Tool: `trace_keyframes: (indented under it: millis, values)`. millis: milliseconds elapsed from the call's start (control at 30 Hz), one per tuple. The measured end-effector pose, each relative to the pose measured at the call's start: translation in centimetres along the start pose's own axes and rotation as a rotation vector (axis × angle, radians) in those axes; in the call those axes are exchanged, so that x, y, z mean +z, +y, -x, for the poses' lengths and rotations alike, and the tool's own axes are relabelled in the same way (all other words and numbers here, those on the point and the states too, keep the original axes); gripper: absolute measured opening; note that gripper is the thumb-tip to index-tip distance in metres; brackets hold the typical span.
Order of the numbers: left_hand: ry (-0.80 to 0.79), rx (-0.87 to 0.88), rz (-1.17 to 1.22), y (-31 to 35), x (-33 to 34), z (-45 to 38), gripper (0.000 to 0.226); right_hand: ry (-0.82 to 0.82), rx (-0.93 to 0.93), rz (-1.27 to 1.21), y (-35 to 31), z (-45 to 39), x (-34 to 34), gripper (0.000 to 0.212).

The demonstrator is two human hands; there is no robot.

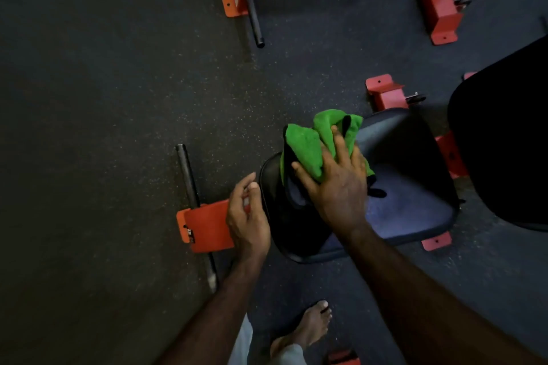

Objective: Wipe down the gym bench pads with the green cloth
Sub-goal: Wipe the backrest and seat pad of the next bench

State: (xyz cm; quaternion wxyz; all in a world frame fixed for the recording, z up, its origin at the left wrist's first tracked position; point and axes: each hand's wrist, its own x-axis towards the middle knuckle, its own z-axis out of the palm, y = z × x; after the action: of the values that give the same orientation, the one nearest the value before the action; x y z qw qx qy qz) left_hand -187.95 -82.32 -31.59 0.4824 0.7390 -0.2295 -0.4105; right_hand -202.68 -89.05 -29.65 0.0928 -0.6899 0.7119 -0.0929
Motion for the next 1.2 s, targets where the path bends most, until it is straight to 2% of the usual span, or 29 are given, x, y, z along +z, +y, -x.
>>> trace_keyframes:
  millis: [67,133,200,233,267,333,400,433,467,600,633,667,767,800,833,867,967,1033,1067,1200]
  values:
    - [-0.001,-0.009,-0.002,0.0,0.1,0.0,0.041,0.021,0.092,-0.06,-2.8,1.2,0.7,0.066]
    - [0.01,-0.017,-0.008,-0.4,0.2,0.1,0.043,-0.032,-0.086,-0.045,-3.5,2.4,1.1,0.066]
    - [0.008,-0.023,-0.018,-0.7,0.1,0.2,0.047,-0.092,-0.315,-0.001,-1.5,1.5,0.7,0.069]
    - [0.004,-0.02,-0.022,-0.8,-0.1,0.2,0.048,-0.093,-0.361,0.034,-0.4,0.7,0.3,0.07]
    - [0.001,-0.013,-0.023,-0.8,-0.2,0.2,0.049,-0.083,-0.335,0.055,0.6,-0.3,0.1,0.07]
    - [0.0,-0.009,-0.03,-0.7,-0.3,0.5,0.048,-0.021,-0.102,0.031,1.5,-2.0,-0.4,0.069]
    - [0.008,-0.006,-0.034,-0.6,-0.4,0.7,0.047,0.029,0.148,-0.055,-0.3,-1.8,-0.4,0.066]
    - [0.004,-0.003,-0.031,-0.7,-0.5,0.7,0.046,0.032,0.194,-0.077,-1.5,-1.2,-0.2,0.065]
    - [0.0,-0.005,-0.033,-0.7,-0.4,0.8,0.046,0.018,0.155,-0.074,-2.6,-0.1,0.1,0.065]
    - [0.011,-0.036,-0.038,-0.6,-0.3,0.9,0.036,-0.135,-0.467,-0.01,-0.8,3.4,0.4,0.069]
    - [0.008,-0.041,-0.04,-0.6,-0.4,0.9,0.039,-0.144,-0.53,0.01,0.5,3.2,0.3,0.07]
    - [0.002,-0.039,-0.039,-0.6,-0.4,0.8,0.042,-0.123,-0.499,0.031,1.7,2.8,0.2,0.068]
    - [-0.02,-0.03,-0.019,-0.6,-0.7,0.6,0.047,0.002,-0.04,-0.01,1.7,2.7,-0.2,0.067]
    - [-0.024,-0.024,-0.017,-0.4,-0.7,0.6,0.047,0.018,0.082,-0.047,0.5,3.2,-0.1,0.067]
    - [-0.029,-0.02,-0.018,-0.4,-0.8,0.6,0.046,0.011,0.129,-0.065,-0.8,4.1,0.1,0.066]
    - [-0.034,-0.016,-0.022,-0.4,-0.7,0.7,0.046,-0.012,0.084,-0.058,-1.9,5.2,0.3,0.065]
    - [-0.019,0.007,-0.069,-0.6,-0.6,1.0,0.046,-0.136,-0.338,-0.022,-1.0,7.4,0.5,0.065]
    - [-0.016,0.021,-0.081,-0.6,-0.4,1.1,0.044,-0.141,-0.462,0.033,1.6,6.5,-0.1,0.063]
    - [-0.014,0.025,-0.07,-0.4,-0.4,1.3,0.045,-0.121,-0.409,0.056,2.5,5.8,-0.4,0.062]
    - [-0.016,0.009,-0.036,0.1,-0.2,1.6,0.053,-0.011,0.129,-0.073,0.1,6.6,-0.5,0.064]
